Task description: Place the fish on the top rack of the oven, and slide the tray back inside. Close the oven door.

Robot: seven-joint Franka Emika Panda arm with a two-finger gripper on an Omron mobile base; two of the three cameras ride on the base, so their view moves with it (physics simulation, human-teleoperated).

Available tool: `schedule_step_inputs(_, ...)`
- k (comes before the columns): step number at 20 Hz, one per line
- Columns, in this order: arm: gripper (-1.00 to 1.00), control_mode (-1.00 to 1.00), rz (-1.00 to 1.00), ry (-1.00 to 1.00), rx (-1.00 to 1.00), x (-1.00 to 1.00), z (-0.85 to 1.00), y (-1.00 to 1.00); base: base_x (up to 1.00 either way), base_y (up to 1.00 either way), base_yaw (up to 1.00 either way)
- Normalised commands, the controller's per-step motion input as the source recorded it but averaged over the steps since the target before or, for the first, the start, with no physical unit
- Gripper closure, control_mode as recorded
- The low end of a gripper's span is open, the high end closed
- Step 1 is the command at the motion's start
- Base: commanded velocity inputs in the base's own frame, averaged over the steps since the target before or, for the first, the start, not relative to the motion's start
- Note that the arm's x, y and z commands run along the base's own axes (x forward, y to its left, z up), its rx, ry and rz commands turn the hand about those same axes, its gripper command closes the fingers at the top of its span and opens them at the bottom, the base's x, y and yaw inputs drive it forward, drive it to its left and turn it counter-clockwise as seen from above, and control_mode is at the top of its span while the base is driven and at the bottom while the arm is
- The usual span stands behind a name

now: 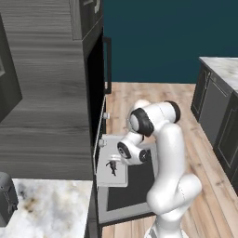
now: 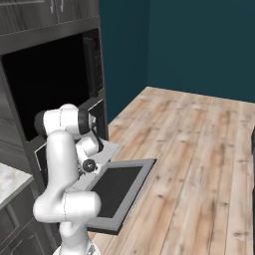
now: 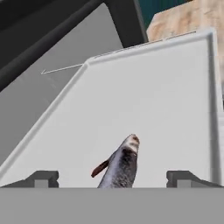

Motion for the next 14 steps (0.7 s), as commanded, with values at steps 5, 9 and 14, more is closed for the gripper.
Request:
schedule_step_inputs(5, -1.00, -1.00, 0.00, -0.25, 0.00, -0.31, 0.56, -0.36, 0.00, 0.00, 0.00)
schedule_step_inputs(9, -1.00, -1.00, -0.01, -0.08, 0.00, -0.37, 0.44, -0.70, 0.00, 0.00, 0.00)
schedule_step_inputs(14, -1.00, -1.00, 0.00, 0.00, 0.03, -0.26, 0.73, -0.90, 0.00, 0.00, 0.00)
